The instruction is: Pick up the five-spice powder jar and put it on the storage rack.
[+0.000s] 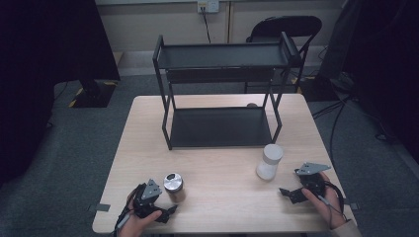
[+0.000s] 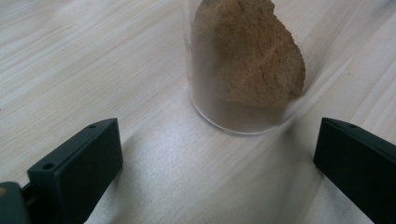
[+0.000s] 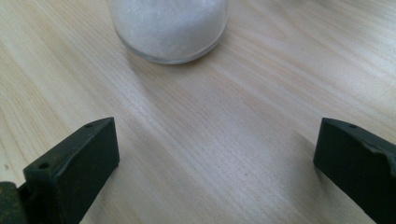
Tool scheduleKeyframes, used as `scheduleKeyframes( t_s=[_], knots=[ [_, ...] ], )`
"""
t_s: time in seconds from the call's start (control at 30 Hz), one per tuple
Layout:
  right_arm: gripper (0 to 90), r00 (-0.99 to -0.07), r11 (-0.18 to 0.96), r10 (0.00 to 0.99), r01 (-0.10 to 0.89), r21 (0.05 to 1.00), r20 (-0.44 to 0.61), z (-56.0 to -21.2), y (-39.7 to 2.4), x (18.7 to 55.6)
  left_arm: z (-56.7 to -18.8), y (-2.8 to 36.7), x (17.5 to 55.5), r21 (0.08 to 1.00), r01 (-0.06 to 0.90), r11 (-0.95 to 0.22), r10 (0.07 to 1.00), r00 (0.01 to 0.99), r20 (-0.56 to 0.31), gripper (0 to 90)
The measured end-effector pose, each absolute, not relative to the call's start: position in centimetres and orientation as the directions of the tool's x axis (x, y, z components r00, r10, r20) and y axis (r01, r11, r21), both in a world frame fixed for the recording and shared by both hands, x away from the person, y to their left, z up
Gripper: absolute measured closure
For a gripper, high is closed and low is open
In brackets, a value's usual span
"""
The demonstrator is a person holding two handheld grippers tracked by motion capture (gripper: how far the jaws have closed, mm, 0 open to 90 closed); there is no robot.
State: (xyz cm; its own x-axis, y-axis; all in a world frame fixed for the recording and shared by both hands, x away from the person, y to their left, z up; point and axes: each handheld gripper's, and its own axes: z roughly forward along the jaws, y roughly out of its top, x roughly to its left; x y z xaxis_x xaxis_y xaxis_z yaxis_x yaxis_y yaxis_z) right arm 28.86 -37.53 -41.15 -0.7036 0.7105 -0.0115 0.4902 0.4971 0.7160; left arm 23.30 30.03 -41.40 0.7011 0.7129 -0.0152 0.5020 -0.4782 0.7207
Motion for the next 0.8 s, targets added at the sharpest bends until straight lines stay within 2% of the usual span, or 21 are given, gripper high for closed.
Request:
scheduleKeyframes(
  t_s=[0.37,0.8],
  knots=[
    [0.0,-0.704,0.497,0.711,0.49,0.716,-0.011,-41.2,-37.5,28.9,-41.6,30.8,21.6,0.769,0.491,-0.41,0.735,0.677,-0.04,1.8],
    [0.0,-0.703,0.496,0.711,0.491,0.716,-0.011,-41.2,-37.5,28.9,-41.1,30.3,22.1,0.77,0.496,-0.402,0.732,0.679,-0.055,1.6]
  ],
)
